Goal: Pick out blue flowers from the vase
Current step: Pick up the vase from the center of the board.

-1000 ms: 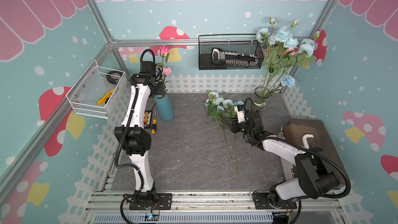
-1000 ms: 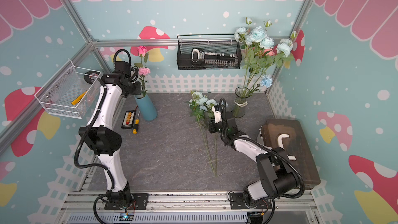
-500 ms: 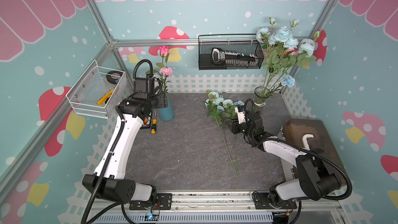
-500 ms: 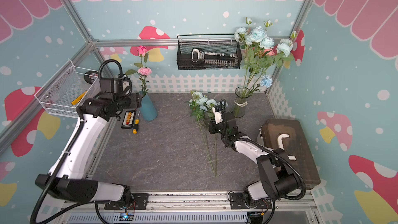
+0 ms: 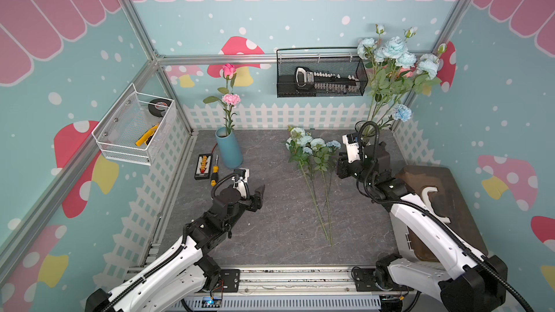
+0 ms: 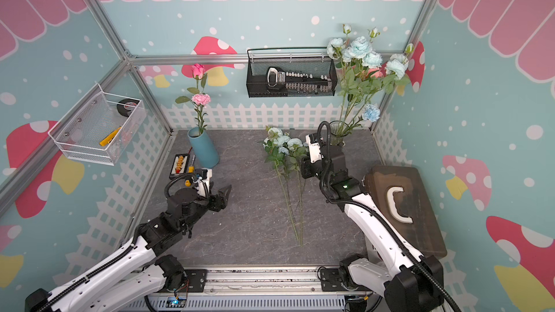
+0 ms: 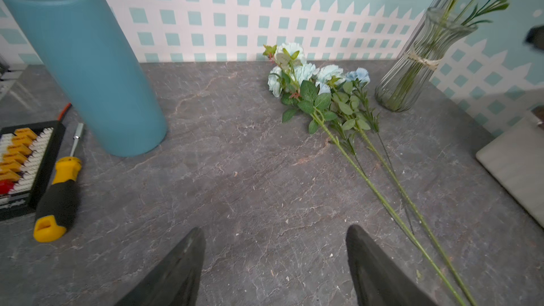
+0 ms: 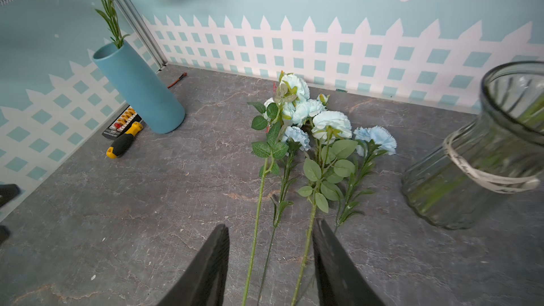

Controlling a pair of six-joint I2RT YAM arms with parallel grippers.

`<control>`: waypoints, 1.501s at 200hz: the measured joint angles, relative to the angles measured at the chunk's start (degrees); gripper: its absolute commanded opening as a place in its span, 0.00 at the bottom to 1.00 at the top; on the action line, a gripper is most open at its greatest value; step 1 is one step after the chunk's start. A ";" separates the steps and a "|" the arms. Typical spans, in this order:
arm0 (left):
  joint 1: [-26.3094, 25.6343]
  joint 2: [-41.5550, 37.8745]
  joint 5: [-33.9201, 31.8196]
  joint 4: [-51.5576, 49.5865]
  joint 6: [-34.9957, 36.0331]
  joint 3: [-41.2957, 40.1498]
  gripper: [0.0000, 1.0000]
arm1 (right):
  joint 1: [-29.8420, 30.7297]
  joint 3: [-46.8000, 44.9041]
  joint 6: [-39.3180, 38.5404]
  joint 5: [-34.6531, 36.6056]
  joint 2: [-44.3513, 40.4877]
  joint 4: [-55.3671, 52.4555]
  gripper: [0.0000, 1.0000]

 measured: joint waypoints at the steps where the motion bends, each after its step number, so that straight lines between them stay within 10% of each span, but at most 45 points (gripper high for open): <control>1: -0.02 0.11 0.04 0.79 0.00 -0.35 0.76 | 0.00 0.28 -0.09 0.09 0.02 -0.33 0.45; 90: -0.13 3.34 7.72 28.33 -0.50 -13.79 0.83 | -3.17 38.03 -9.66 16.70 20.90 -29.57 0.35; 300: -0.13 8.59 10.19 30.49 -0.46 -11.80 0.84 | -16.09 74.66 -14.03 16.06 59.54 -52.87 0.41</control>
